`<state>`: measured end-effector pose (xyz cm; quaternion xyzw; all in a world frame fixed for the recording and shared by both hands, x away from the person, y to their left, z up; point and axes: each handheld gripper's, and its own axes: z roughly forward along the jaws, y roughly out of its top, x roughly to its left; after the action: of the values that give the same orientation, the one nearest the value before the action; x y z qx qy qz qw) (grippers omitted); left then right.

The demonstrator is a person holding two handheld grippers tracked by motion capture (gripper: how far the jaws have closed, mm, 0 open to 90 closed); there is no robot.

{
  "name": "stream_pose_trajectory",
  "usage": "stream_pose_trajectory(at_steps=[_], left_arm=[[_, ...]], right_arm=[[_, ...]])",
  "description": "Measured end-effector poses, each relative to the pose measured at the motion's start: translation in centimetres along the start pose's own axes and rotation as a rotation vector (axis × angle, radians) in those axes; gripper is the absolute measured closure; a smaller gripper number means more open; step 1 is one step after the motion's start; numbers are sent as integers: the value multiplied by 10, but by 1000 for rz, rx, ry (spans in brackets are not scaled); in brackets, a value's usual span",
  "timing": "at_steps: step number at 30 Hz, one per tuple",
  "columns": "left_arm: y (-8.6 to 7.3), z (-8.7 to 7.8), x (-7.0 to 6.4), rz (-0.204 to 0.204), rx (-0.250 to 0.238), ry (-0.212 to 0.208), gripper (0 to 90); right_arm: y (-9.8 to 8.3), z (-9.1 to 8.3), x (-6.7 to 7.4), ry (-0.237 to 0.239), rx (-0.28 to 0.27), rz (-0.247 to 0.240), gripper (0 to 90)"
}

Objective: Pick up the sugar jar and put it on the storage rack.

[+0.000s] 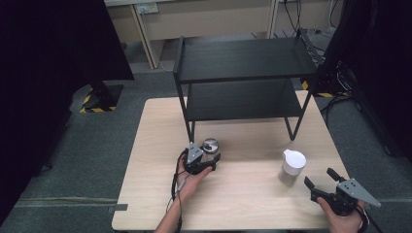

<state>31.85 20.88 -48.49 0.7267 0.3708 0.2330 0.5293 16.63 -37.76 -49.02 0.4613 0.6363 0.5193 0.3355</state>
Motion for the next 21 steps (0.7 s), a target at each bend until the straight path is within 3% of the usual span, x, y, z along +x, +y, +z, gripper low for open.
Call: stream_pose_trajectory(at_steps=[7, 13, 21], left_arm=[[-1, 0, 2, 13, -3, -12, 296], [-3, -2, 6, -5, -21, -40, 297], [4, -21, 1, -1, -128, -42, 297]], right_arm=[[0, 0, 0, 0, -1, -1, 87], [0, 0, 1, -1, -2, -1, 87], [0, 0, 0, -1, -2, 0, 87]])
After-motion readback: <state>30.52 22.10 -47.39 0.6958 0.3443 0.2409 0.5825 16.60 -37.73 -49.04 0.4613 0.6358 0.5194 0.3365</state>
